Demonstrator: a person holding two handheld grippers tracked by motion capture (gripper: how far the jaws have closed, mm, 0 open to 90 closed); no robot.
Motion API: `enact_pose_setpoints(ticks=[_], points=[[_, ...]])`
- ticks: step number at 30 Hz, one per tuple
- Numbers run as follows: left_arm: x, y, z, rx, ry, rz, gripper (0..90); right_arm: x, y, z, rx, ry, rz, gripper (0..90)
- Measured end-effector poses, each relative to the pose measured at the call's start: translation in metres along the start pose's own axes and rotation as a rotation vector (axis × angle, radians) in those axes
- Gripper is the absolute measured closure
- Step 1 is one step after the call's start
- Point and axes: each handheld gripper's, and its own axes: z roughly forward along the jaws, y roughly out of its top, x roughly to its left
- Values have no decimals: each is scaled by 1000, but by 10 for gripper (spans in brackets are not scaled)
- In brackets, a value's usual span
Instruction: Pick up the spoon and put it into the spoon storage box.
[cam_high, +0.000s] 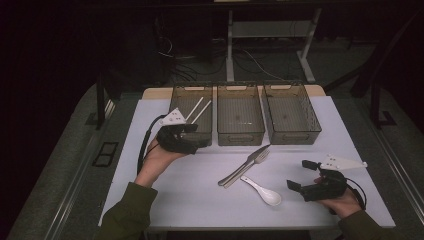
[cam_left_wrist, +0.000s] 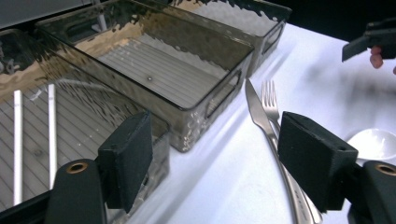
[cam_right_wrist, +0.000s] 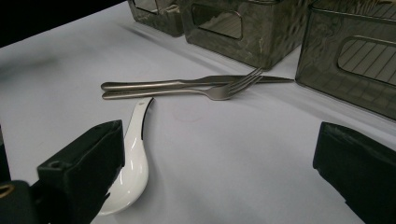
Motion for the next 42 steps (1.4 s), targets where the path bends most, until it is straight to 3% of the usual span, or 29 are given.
enact_pose_setpoints(ticks=[9,18,26,34,42], points=[[-17,-24,-6,-7,-1,7,201,0,0,0,1,-1,-3,22],[-30,-48,-13,-2,-28,3,161,1,1,0,5,2,-5,22],[-39,-65,-18,-9,-38,-5,133,2,2,-1,42,10,-6,56],[-45,-78,-19,-13,-25,-24,27,8,7,4,91,52,-3,248],[-47,-82,-16,23,-31,-21,0,16,20,23,141,78,-3,580]])
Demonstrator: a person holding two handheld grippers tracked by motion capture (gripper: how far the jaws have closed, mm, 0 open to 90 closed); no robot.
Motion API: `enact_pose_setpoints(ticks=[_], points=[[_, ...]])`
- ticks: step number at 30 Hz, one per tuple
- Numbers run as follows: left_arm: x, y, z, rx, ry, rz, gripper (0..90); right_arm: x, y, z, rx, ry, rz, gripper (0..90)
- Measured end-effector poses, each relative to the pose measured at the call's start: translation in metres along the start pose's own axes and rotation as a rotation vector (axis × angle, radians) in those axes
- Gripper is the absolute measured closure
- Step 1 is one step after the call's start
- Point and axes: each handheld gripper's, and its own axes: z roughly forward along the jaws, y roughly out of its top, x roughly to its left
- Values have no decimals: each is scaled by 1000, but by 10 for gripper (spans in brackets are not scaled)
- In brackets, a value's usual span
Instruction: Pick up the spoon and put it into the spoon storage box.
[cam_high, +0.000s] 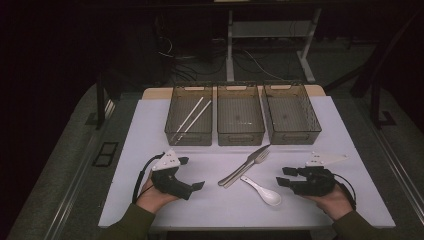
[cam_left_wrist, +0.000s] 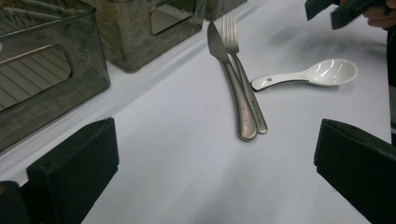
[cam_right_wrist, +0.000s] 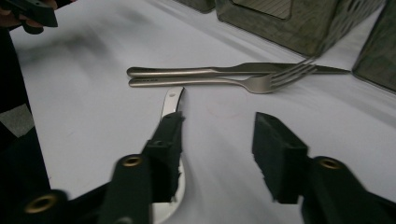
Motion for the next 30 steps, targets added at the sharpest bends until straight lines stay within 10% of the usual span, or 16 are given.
enact_pose_setpoints(ticks=[9,30], points=[[-1,-1,3,27,-8,10,0,5,18,34,67,33,-55,884],[0,-3,6,35,-27,20,0,10,38,89,172,75,-129,895]])
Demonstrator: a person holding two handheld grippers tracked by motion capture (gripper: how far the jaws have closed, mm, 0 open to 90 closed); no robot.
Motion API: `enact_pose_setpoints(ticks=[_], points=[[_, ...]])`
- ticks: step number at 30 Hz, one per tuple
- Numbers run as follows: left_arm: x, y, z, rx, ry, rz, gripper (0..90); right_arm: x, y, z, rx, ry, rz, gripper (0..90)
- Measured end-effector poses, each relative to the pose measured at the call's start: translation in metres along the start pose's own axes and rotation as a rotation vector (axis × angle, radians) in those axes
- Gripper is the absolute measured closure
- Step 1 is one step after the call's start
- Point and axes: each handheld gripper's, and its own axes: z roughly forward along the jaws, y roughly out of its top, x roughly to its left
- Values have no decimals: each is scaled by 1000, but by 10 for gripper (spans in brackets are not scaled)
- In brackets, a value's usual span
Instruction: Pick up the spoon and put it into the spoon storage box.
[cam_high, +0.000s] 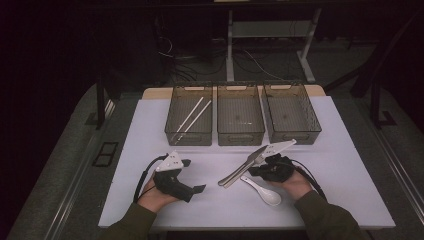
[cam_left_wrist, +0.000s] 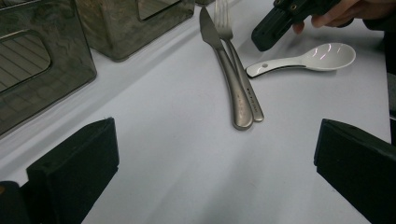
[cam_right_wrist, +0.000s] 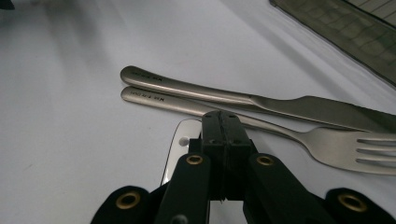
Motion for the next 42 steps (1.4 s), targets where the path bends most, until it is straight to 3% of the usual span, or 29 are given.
enact_pose_setpoints(ticks=[10,31,34,37,42], points=[[-1,0,0,-11,0,-13,0,2,1,11,54,21,-24,895],[-2,0,0,3,-16,-7,0,27,6,16,89,143,-115,895],[-2,0,0,2,-17,-10,0,26,6,15,87,139,-131,894],[-2,0,0,2,-17,-3,0,22,6,9,60,119,-107,880],[-2,0,0,-2,-18,-6,0,15,4,-7,5,85,-59,724]])
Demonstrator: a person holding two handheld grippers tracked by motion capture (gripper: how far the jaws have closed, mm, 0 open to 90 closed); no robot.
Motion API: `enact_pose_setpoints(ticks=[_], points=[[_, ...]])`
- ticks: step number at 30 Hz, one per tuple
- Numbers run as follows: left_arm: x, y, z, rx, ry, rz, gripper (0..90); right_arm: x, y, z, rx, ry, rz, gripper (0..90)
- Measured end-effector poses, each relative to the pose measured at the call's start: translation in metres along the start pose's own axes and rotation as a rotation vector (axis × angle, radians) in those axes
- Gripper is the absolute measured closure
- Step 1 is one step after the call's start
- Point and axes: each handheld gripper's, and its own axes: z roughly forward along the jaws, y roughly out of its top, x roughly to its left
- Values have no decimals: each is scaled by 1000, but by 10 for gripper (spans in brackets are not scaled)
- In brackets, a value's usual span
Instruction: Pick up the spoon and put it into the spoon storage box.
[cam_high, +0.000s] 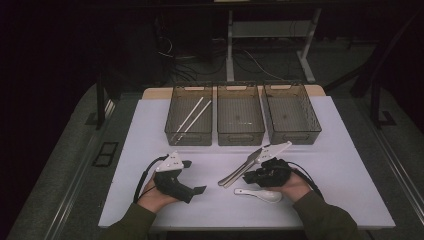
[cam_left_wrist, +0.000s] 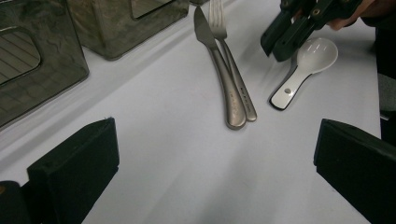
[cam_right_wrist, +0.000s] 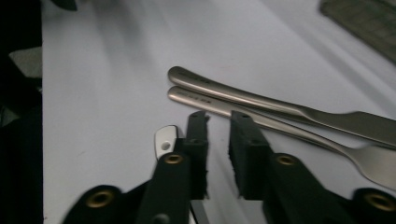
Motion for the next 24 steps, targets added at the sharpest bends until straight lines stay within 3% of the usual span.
enact_pose_setpoints(ticks=[5,10,17,24], points=[[0,0,-1,-1,-7,-9,0,-3,-9,-15,-20,-13,57,583],[0,0,-1,1,-9,-12,0,-1,-23,-30,-23,-32,70,476],[0,0,0,-1,-6,-8,0,0,-45,-46,-18,-60,87,441],[0,0,0,1,-4,-8,0,3,-52,-44,-9,-60,78,439]])
